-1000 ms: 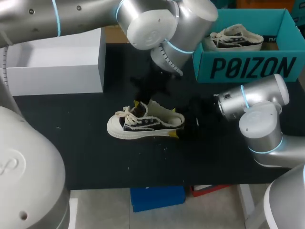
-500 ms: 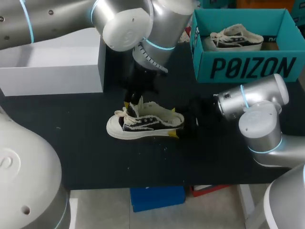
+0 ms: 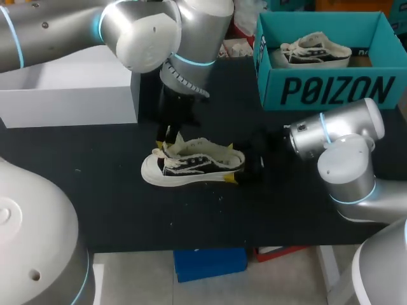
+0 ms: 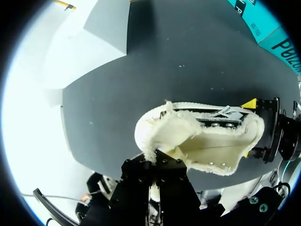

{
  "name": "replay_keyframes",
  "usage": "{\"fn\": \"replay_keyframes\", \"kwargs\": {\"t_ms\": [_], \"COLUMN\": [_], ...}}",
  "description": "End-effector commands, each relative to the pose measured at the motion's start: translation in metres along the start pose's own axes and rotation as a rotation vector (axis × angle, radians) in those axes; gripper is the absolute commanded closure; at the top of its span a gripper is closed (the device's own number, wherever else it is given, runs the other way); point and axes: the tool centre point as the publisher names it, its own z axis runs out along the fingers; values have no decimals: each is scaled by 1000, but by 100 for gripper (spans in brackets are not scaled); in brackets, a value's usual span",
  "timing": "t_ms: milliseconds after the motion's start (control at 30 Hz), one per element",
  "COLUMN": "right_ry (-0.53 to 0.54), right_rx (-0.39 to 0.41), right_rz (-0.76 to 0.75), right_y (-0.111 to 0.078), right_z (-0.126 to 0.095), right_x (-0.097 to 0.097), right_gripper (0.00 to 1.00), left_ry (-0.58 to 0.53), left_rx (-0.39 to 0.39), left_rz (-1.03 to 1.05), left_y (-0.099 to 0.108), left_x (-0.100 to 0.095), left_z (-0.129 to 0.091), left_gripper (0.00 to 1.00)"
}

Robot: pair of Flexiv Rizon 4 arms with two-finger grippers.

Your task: Take the shoe out of the shoebox, open the shoe tongue, remove and reinsert the insole, then place the shoe into the shoebox

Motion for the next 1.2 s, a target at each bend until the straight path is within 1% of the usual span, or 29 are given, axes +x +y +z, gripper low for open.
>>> {"fn": "replay_keyframes", "kwargs": {"t_ms": [33, 300, 633, 667, 700, 733, 767, 933, 1200], "right_ry": [-3, -3, -3, -3, -3, -3, -3, -3, -3], "right_rx": [0, 0, 0, 0, 0, 0, 0, 0, 0], "right_rz": [2, 2, 2, 2, 2, 2, 2, 2, 2], "right_y": [-3, -3, -3, -3, -3, -3, -3, -3, -3], "right_z": [0, 0, 0, 0, 0, 0, 0, 0, 0], "right_x": [0, 0, 0, 0, 0, 0, 0, 0, 0], "right_gripper": [100, 100, 100, 100, 100, 100, 100, 100, 100], "left_ry": [6, -24, -45, -46, -46, -46, -42, -5, 40], "left_rx": [-1, 2, -17, -19, -21, -22, -27, -39, -32], "left_rz": [3, 7, 2, 1, 0, -1, 3, 33, 90], "left_y": [2, 7, 10, 10, 10, 10, 9, 5, 0], "left_x": [-6, -10, -14, -14, -14, -14, -15, -17, -20], "left_z": [7, 16, 24, 25, 25, 25, 25, 18, 2], "left_gripper": [100, 100, 100, 81, 57, 16, 0, 0, 0]}}
